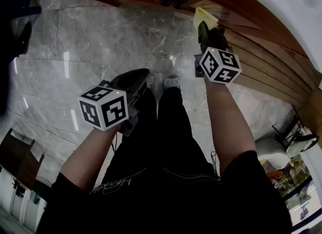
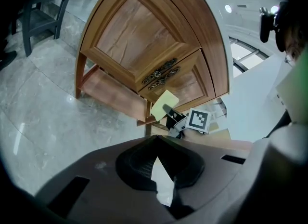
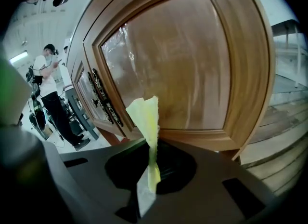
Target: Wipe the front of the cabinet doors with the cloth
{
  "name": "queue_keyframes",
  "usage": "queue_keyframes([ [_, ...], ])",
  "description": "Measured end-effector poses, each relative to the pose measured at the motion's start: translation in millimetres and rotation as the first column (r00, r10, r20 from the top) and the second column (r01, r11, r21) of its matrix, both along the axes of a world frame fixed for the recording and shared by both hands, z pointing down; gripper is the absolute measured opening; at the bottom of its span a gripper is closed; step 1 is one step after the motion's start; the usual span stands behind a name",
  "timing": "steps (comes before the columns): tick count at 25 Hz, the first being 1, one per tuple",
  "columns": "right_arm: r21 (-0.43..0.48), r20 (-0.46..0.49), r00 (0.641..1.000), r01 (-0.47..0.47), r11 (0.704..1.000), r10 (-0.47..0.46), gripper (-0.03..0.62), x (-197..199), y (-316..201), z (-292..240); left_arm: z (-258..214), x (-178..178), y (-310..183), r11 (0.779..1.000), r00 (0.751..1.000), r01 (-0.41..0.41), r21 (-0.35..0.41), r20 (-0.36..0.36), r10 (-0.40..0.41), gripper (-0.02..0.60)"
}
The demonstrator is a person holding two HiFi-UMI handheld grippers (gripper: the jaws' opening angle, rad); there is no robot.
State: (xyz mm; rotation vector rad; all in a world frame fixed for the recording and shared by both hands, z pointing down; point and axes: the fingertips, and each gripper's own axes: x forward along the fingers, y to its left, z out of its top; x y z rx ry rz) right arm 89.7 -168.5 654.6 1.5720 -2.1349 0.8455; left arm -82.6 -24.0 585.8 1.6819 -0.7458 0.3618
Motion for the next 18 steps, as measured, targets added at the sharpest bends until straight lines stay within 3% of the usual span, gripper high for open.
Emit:
queue_keyframes([
  [18,-0.004,-0.017,0.993,-0.119,0.993,0.119,0.041,120,23,-5,-12,93,11,0.996,0.996,-0.09,0.015,-0.013,0.09,0.006],
])
